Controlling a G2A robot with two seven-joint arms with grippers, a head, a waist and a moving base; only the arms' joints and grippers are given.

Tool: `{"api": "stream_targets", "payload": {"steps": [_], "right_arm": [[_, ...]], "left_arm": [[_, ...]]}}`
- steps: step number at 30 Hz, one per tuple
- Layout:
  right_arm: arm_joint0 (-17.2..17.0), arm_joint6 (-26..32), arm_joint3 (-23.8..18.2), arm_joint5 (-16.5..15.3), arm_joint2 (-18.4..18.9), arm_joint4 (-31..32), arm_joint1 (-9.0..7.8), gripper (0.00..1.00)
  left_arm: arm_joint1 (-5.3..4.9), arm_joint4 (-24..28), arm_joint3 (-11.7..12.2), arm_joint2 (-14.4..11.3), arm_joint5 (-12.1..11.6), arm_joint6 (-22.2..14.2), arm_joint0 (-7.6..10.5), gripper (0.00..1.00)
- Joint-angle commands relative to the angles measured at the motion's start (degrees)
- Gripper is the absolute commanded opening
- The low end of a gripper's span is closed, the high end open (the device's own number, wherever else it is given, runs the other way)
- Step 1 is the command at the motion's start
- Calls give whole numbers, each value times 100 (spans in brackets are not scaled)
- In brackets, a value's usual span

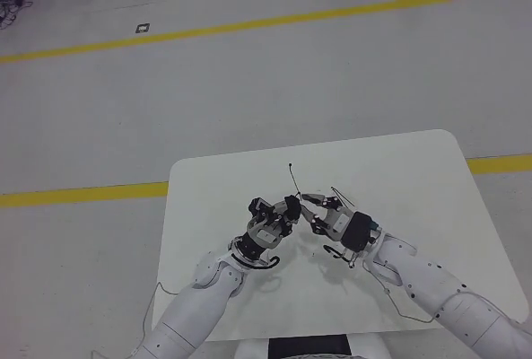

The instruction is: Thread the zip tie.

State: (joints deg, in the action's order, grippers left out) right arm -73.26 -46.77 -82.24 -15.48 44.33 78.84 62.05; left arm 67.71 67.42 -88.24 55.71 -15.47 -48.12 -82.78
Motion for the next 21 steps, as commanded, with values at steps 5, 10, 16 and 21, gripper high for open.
{"api": "stream_targets", "payload": {"steps": [5, 10, 16, 21], "right_arm": [[-44, -19, -33, -36, 72, 75, 30, 18], [-71, -25, -62, -53, 132, 125, 59, 16], [-97, -3, -71, -61, 196, 168, 91, 14], [-129, 38, -78, -46, 258, 184, 119, 11]], "left_arm": [[0, 0, 0, 0, 0, 0, 0, 0], [0, 0, 0, 0, 0, 0, 0, 0], [0, 0, 0, 0, 0, 0, 0, 0], [0, 0, 0, 0, 0, 0, 0, 0]]}}
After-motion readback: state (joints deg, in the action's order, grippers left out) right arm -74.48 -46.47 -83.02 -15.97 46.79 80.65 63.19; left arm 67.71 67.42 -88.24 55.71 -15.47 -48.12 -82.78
